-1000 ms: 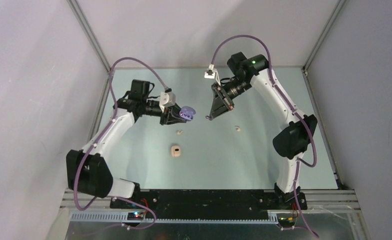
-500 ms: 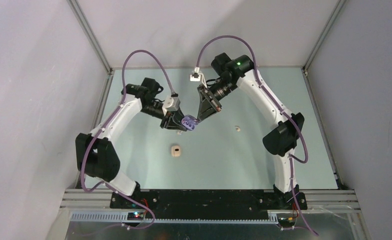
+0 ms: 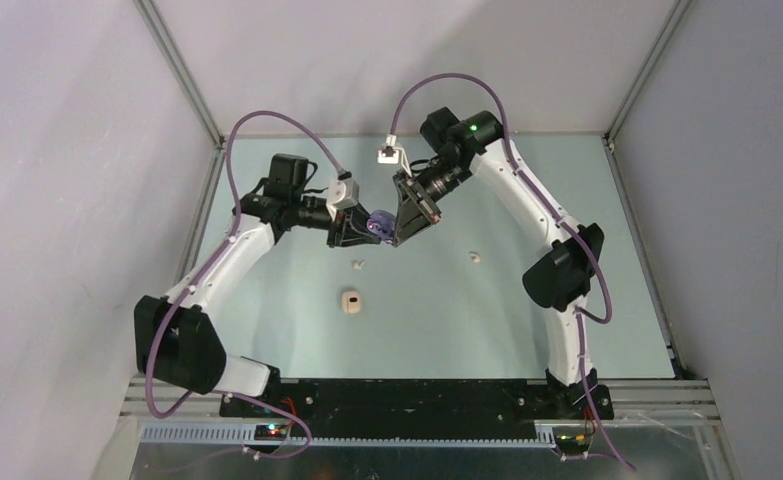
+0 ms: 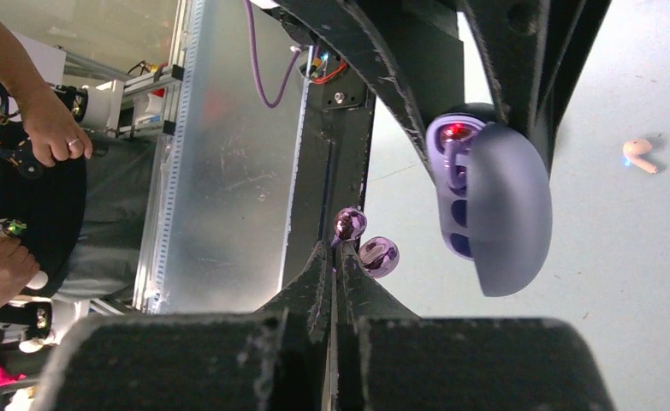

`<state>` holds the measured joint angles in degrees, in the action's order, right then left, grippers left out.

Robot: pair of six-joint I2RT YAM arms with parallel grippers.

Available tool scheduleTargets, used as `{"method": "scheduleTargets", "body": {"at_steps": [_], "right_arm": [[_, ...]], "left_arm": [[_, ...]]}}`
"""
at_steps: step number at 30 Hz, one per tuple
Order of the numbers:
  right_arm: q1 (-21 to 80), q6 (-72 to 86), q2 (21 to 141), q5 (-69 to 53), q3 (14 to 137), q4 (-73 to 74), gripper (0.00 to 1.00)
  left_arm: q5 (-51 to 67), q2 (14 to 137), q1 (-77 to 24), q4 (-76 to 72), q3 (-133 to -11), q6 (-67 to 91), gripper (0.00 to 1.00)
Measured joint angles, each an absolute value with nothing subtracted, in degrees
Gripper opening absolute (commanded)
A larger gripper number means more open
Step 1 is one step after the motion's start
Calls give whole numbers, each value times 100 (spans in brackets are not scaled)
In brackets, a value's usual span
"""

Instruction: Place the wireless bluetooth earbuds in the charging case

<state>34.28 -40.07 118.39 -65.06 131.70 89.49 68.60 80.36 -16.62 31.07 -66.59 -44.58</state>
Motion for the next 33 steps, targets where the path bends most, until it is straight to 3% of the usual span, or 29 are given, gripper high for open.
{"method": "scheduleTargets", "body": {"at_steps": [17, 33], "right_arm": [[3463, -3555, 12088, -6488, 13268, 8676, 0], [3542, -3548, 12088, -6493, 13279, 8665, 0]], "left_arm": [[6790, 8401, -1809, 5935, -7653, -7140, 0], [6764, 8340, -1826, 5395, -7588, -6716, 0]]}}
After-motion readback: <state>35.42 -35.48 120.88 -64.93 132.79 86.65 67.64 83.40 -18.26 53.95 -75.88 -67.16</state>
